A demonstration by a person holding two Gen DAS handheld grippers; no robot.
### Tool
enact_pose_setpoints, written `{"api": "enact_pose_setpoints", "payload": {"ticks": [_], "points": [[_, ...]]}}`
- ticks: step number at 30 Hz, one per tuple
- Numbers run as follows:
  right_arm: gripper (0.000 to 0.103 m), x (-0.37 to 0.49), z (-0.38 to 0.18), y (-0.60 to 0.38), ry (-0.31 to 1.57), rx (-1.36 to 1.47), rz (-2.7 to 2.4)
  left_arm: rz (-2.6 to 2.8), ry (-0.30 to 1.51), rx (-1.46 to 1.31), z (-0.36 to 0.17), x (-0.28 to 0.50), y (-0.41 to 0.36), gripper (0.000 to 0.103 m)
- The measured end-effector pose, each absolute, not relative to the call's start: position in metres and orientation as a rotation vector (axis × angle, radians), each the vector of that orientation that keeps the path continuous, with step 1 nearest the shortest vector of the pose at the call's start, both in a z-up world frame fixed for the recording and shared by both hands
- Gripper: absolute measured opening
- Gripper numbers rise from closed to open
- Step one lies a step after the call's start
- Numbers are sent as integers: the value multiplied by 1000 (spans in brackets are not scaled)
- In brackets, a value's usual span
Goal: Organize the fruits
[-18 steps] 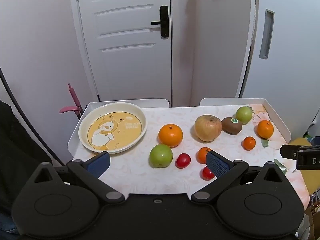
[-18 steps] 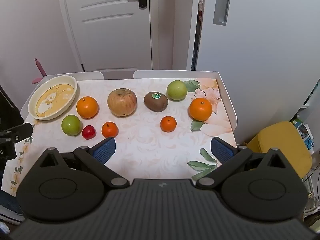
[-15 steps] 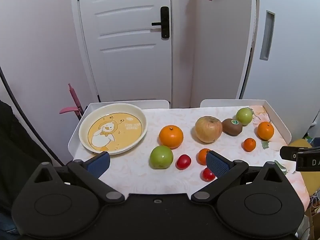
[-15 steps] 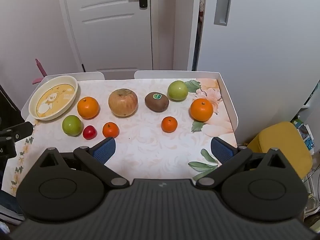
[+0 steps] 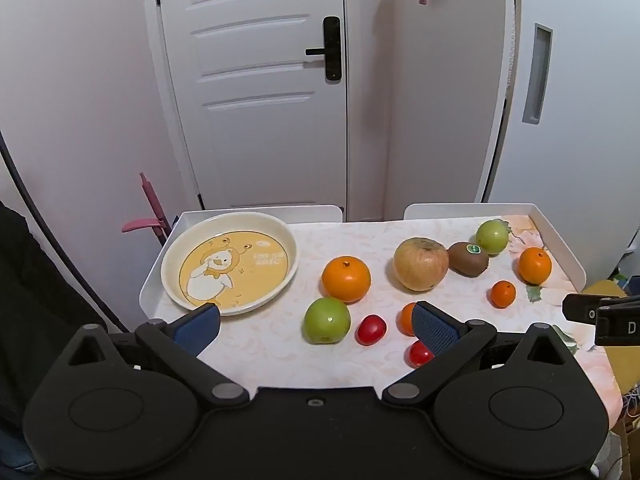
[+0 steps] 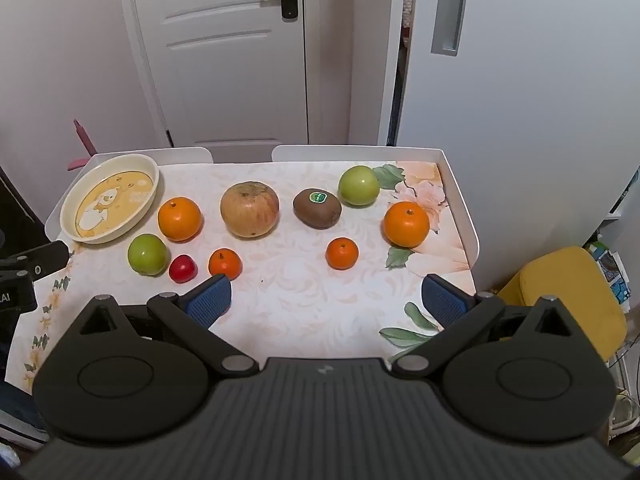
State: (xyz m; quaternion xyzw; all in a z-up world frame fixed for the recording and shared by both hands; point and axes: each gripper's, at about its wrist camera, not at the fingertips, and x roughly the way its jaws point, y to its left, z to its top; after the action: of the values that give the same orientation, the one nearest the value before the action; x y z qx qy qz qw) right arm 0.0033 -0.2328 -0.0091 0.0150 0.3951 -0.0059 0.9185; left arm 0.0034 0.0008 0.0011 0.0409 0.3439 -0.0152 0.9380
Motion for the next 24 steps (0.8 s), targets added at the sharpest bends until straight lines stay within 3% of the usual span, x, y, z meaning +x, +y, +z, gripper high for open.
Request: {"api": "enact_pose_setpoints", "payload": {"ticks": [24], "points": [[103,1,-7,-232,807,28,-7,-25,689,95,3,0,2,103]]}}
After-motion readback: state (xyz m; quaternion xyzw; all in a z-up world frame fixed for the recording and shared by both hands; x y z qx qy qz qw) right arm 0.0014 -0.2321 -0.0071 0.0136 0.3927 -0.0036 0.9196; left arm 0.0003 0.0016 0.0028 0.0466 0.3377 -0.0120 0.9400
